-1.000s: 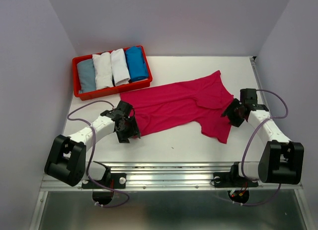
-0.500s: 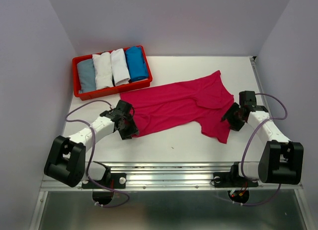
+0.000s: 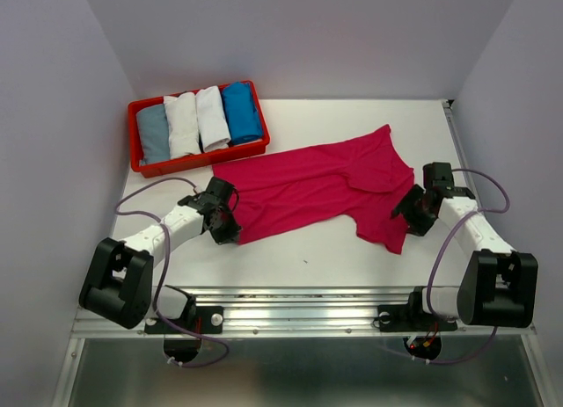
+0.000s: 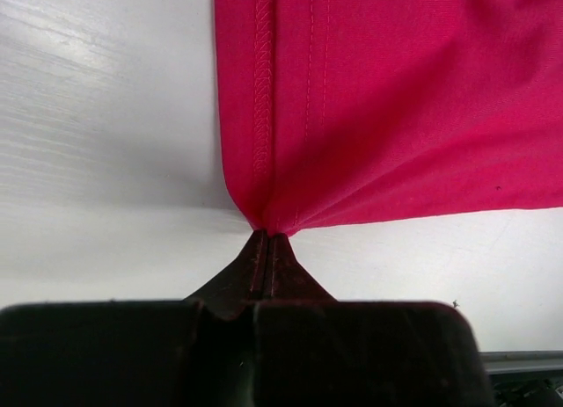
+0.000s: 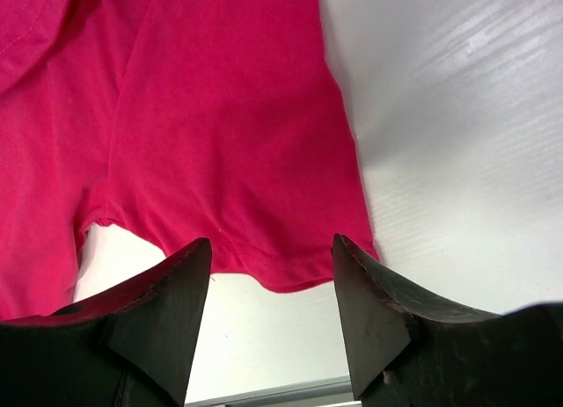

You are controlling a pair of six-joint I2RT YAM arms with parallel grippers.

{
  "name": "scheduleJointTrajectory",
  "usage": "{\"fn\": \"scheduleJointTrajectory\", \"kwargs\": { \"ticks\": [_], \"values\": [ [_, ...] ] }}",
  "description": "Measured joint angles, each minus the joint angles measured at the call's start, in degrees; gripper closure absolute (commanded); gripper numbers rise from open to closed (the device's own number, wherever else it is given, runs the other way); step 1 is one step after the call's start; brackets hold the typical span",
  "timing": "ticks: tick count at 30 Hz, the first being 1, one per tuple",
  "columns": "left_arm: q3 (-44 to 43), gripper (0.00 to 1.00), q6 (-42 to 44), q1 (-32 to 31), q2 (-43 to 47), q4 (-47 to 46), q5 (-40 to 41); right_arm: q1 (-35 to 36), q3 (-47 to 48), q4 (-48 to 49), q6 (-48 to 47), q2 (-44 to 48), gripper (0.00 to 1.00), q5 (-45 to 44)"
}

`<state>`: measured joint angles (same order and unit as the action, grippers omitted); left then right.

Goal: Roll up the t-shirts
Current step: Fold the T-shirt at the center of the board.

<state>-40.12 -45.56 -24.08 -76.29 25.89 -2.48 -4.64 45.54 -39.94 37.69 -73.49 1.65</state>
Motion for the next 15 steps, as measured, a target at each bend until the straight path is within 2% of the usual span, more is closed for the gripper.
{"fn": "scheduleJointTrajectory", "kwargs": {
  "ticks": [15],
  "values": [
    [0.0,1.00,0.0,0.0,4.3,2.6,0.1,0.0,-4.5,-6.3,4.0,4.3,0.42,-2.0]
  ]
}}
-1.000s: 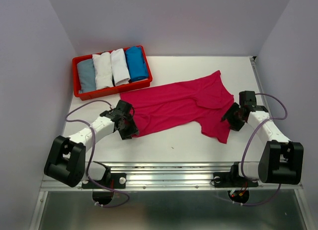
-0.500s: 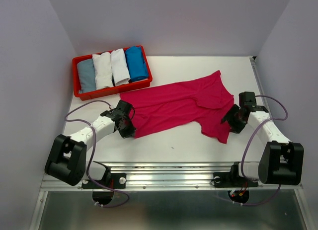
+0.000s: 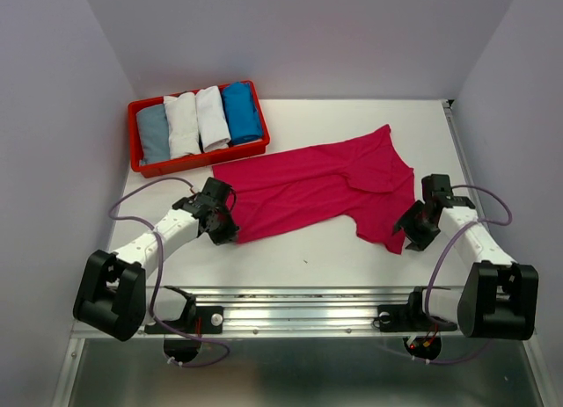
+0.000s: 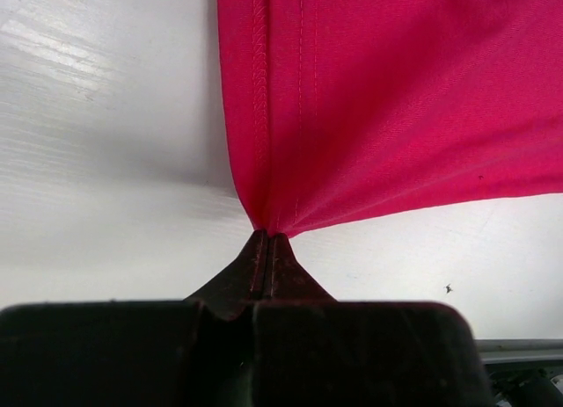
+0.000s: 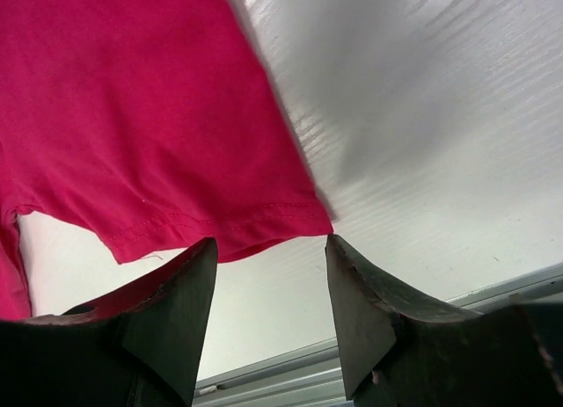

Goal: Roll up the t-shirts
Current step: Fold the T-shirt at the center of the board.

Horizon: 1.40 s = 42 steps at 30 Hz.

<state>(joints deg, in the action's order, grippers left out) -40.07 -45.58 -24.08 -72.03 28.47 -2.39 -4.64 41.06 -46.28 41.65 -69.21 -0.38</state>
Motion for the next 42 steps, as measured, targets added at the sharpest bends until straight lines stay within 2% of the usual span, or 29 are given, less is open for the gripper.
{"fn": "scheduleJointTrajectory", "kwargs": {
  "ticks": [8,10,12,14,19,22,24,42],
  "values": [
    [0.0,1.00,-0.2,0.0,1.5,1.2,0.3,0.0,-4.4,1.8,1.8,-1.7,0.44,0.7],
    [0.0,1.00,-0.2,0.0,1.5,1.5,0.3,0.0,-4.9,2.8,2.2,-3.0,0.47,0.8],
    [0.0,1.00,-0.2,0.0,1.6,1.7,0.3,0.0,-5.1,3.7,2.4,-3.6,0.57,0.8],
    [0.0,1.00,-0.3,0.0,1.8,1.9,0.3,0.0,-5.2,4.0,2.7,-3.6,0.62,0.6],
    [0.0,1.00,-0.4,0.0,1.9,2.1,0.3,0.0,-5.3,4.6,3.0,-3.6,0.62,-0.8],
    [0.2,1.00,-0.4,0.0,1.9,2.0,0.3,0.1,-5.3,4.7,2.8,-3.5,0.81,-1.3],
    [0.3,1.00,-0.4,0.0,1.9,2.1,0.3,0.1,-5.3,4.7,2.7,-3.5,0.99,-1.9],
    [2.4,1.00,-1.9,0.0,4.3,3.6,0.3,0.1,-0.9,1.7,3.3,4.4,0.99,-5.1]
  ]
}}
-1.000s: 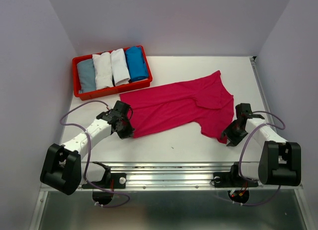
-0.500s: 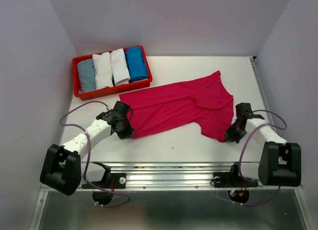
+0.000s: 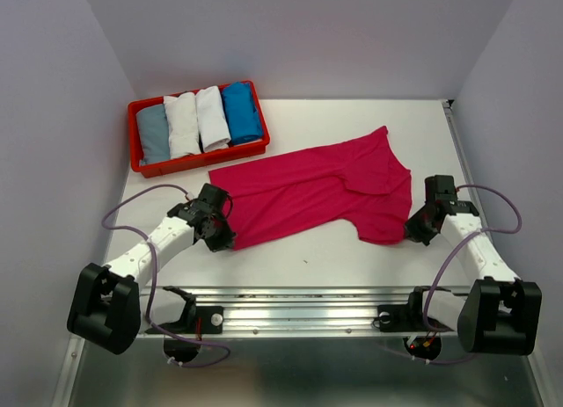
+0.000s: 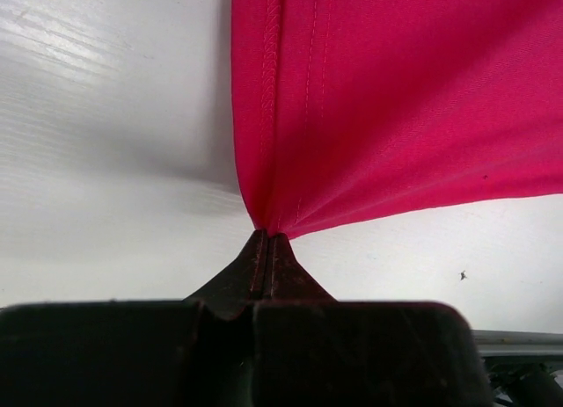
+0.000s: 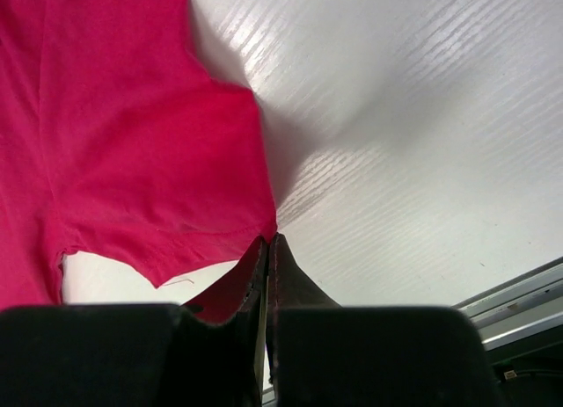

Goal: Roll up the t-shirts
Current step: Fold the T-shirt at the center of the board.

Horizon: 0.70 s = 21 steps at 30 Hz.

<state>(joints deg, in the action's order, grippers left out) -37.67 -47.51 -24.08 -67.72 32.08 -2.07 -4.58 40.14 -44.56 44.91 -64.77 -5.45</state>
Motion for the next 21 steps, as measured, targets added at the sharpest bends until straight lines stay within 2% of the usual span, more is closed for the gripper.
{"fn": "scheduleJointTrajectory", "kwargs": {
  "ticks": [8,12,21],
  "values": [
    [0.3,1.00,-0.9,0.0,3.5,1.1,0.0,0.0,0.4,-3.5,0.1,3.8,0.99,-0.2],
    [0.3,1.00,-1.1,0.0,4.1,1.4,0.0,0.0,3.5,-4.6,-0.4,3.8,0.99,-0.2],
    [-4.6,1.00,-0.6,0.1,-0.9,1.8,0.2,0.0,16.6,-2.2,-4.2,-4.9,0.99,0.1]
  ]
}}
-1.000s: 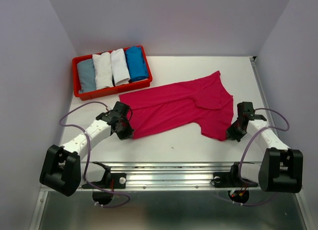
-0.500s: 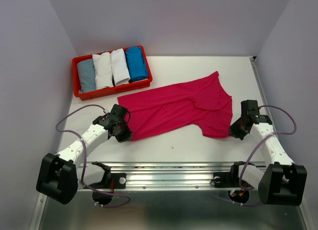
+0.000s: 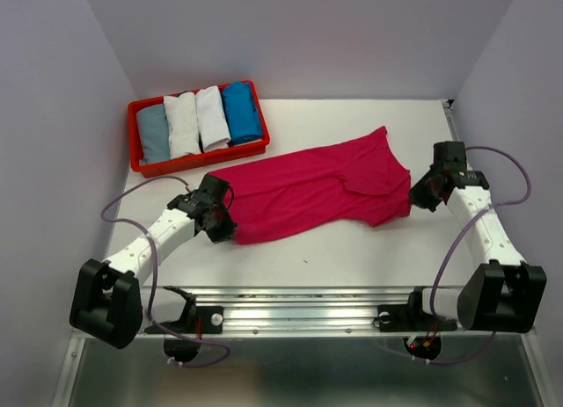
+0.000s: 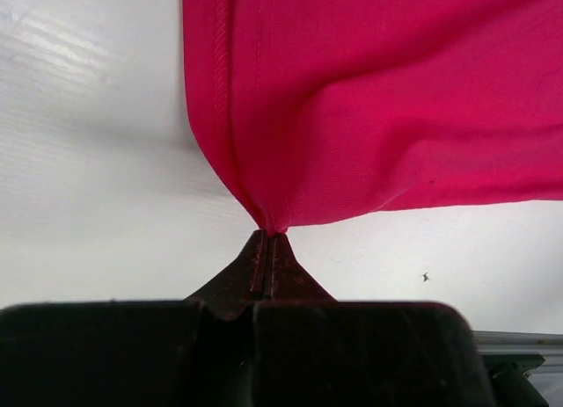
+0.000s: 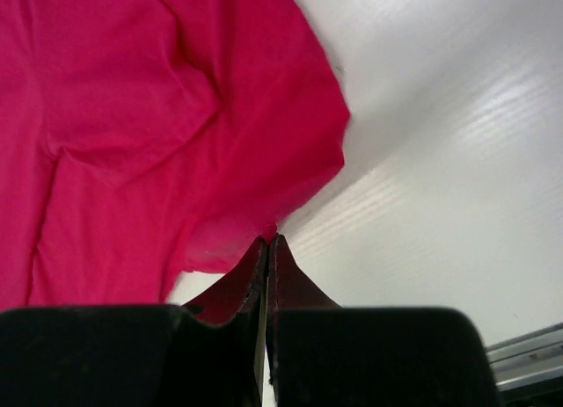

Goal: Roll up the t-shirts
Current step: Fold the T-shirt at the center of the board.

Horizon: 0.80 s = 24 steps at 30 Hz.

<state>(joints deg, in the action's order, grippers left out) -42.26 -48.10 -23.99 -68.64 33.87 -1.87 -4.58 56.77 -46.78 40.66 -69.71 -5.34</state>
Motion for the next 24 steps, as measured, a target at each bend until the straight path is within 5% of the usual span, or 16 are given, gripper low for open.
{"fn": "scheduleJointTrajectory", "kwargs": {
  "ticks": [24],
  "values": [
    [-11.4,1.00,6.8,12.4,-12.2,-2.7,1.2,0.9,29.9,9.3,-5.5,-31.0,0.99,6.8]
  ]
}}
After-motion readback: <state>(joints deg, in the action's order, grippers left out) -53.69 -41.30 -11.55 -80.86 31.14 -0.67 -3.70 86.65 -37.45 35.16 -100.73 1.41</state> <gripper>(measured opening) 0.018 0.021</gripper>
